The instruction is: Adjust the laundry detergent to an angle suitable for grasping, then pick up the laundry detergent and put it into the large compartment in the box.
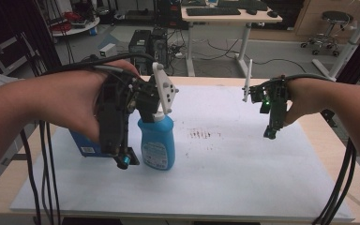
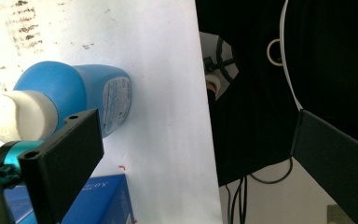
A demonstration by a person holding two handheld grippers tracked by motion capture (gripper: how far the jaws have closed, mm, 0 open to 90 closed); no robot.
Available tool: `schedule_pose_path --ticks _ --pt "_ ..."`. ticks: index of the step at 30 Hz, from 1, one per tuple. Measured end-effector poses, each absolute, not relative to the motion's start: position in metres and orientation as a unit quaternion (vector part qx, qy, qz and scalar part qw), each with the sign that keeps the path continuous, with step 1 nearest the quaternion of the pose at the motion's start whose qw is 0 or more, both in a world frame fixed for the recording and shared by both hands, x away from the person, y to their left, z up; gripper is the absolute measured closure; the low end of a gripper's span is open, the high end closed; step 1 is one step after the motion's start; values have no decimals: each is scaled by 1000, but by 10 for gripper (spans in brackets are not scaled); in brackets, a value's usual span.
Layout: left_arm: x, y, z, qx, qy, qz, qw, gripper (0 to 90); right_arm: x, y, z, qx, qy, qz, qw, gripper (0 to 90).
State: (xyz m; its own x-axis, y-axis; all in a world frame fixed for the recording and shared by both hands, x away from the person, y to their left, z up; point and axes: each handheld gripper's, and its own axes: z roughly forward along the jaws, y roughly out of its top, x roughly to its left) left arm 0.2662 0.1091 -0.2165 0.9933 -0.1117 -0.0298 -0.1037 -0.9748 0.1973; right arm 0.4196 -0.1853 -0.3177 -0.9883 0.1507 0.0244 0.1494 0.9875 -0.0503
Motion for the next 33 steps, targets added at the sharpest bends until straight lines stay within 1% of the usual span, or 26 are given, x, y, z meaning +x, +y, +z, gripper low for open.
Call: schedule_pose_path --ticks 20,25,33 --pt "271 112 -218 993 -53 -20 106 23 427 -179 -323 -67 -997 29 12 27" --pt "269 111 -215 993 -53 -18 106 23 427 -182 -317 -70 -997 16 4 27" --pt "270 111 -215 993 -54 -15 104 23 425 -185 -316 -72 -997 21 4 27"
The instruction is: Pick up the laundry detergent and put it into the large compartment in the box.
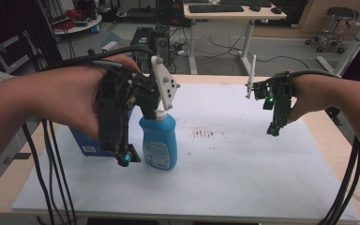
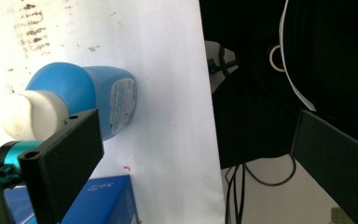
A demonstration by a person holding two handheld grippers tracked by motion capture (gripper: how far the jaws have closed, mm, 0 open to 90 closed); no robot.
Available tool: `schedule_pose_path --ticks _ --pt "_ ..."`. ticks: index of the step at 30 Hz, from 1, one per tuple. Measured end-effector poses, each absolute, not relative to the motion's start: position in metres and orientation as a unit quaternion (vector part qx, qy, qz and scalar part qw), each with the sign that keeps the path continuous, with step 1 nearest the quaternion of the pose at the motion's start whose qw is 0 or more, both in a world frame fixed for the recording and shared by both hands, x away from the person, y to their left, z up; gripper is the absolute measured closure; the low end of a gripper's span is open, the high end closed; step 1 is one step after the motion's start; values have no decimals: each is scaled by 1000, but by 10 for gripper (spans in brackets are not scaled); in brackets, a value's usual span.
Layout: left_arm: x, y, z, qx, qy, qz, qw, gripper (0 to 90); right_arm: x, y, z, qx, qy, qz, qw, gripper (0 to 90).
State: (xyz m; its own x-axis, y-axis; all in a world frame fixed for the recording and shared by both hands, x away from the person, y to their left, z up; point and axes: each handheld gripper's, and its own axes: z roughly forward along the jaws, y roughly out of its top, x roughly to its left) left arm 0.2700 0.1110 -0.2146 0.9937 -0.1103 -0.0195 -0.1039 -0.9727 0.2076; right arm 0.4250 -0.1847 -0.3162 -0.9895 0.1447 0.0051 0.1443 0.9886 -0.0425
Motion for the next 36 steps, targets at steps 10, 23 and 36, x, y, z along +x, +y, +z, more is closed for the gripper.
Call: schedule_pose_path --ticks 10,23,36 --pt "273 116 -211 993 -55 -6 102 23 424 -183 -315 -74 -997 20 2 28" --pt "307 122 -205 991 -64 13 118 23 425 -180 -314 -74 -997 17 1 27" --pt "339 117 -227 991 -67 3 113 23 424 -181 -310 -80 -997 4 -4 28"
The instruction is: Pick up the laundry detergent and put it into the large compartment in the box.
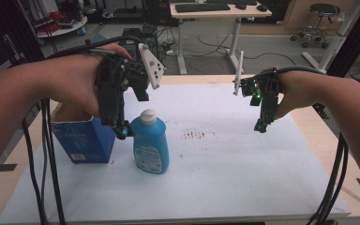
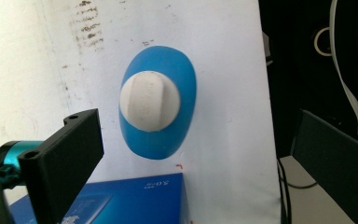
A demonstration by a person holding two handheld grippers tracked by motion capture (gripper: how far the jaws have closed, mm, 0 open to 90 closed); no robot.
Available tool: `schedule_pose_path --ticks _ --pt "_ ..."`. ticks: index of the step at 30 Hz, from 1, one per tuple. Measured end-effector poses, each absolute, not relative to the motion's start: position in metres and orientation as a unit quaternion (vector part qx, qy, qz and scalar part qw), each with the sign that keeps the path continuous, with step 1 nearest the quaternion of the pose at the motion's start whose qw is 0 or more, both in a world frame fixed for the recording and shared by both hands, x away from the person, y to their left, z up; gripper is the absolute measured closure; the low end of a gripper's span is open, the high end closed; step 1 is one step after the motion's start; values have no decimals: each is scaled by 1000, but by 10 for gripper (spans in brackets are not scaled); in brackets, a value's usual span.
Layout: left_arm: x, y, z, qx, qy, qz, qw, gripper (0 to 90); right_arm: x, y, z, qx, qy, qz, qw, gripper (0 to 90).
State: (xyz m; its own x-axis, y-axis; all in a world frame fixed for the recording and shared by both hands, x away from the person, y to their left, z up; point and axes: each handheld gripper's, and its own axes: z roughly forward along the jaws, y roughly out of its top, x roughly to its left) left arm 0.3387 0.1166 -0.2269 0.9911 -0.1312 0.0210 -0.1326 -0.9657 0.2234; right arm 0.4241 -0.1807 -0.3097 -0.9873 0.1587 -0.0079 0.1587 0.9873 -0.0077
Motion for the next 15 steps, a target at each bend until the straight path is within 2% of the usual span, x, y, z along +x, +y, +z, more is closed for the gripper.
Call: schedule_pose_path --ticks 15 --pt "350 112 -252 991 -80 -15 110 22 426 -177 -314 75 997 -12 2 27"
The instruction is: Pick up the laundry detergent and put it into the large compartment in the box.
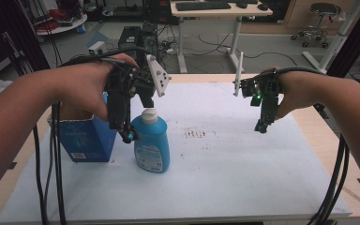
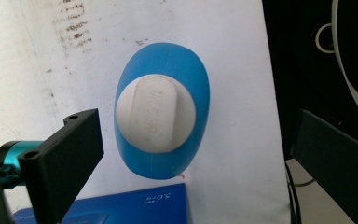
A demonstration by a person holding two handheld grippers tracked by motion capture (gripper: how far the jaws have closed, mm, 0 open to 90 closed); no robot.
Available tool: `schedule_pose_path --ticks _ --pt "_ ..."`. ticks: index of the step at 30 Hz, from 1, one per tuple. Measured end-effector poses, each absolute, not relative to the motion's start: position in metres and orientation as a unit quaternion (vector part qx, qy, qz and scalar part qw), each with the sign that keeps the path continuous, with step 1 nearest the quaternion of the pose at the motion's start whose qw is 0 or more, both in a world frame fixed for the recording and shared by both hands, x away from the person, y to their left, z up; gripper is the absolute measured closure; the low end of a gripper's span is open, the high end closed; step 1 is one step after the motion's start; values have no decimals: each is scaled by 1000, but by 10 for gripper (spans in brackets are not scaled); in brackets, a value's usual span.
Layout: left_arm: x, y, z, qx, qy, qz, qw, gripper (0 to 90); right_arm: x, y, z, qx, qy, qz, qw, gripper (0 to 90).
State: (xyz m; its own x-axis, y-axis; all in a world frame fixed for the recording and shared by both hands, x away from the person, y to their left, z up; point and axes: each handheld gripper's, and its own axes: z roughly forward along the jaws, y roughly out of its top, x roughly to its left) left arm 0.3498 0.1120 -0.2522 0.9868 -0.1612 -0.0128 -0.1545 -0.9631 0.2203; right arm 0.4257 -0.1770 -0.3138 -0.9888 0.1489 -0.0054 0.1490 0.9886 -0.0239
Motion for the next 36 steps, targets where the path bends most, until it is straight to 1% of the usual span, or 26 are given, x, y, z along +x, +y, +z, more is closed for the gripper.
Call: schedule_pose_path --ticks 8,18,30,36 --pt "356 110 -261 991 -79 -18 110 23 426 -174 -315 70 997 -13 3 27" --pt "364 103 -283 993 -78 -20 91 23 426 -175 -315 69 997 -16 2 27" --pt "364 95 -293 994 -80 -21 75 23 427 -173 -317 70 997 -18 2 27" --pt "365 90 -299 995 -84 -13 58 23 426 -174 -317 71 997 -17 3 27"
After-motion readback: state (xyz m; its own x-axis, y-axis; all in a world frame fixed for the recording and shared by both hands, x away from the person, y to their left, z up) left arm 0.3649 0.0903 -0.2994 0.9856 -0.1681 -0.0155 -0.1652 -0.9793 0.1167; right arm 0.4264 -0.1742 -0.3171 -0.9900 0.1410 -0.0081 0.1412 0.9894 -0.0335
